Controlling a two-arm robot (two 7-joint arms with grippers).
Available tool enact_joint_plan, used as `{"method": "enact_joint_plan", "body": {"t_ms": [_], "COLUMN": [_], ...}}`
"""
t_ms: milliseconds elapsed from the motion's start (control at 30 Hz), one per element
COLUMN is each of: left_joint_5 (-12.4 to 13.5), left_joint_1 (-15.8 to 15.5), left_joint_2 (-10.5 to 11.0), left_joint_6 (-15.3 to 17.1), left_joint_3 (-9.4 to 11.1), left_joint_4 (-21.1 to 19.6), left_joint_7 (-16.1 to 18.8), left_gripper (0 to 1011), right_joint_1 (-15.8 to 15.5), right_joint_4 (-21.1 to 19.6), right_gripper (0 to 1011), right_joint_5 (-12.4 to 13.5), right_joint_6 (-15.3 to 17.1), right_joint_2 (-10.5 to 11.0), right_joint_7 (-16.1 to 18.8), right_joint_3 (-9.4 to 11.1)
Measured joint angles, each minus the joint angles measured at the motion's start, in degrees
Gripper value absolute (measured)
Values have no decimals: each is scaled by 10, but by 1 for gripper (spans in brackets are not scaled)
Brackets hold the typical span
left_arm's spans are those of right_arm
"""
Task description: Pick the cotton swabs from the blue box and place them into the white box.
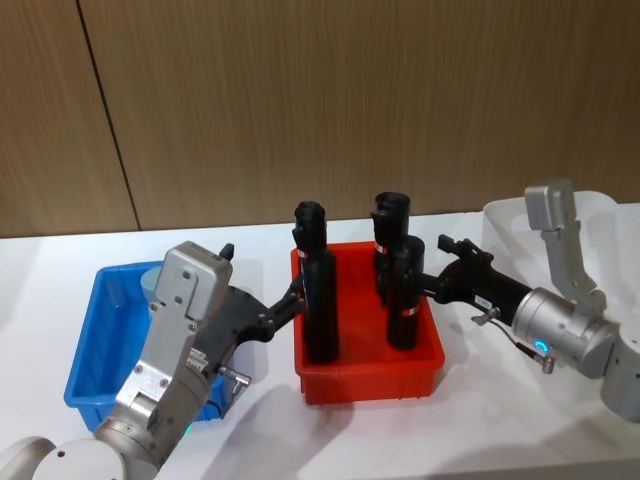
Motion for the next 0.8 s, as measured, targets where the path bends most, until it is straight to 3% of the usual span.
{"method": "enact_joint_plan", "body": {"t_ms": [800], "left_joint_5": [0], "left_joint_1": [0], "left_joint_2": [0], "left_joint_6": [0], "left_joint_3": [0], "left_joint_4": [0], "left_joint_7": [0], "left_gripper": [1003], "right_joint_1": [42], "right_joint_4": [68], "right_gripper": [1002], "right_joint_5": [-2], "right_joint_6": [-19], "right_joint_2": [-16], "right_joint_7": [11], "right_joint_3": [-10]}}
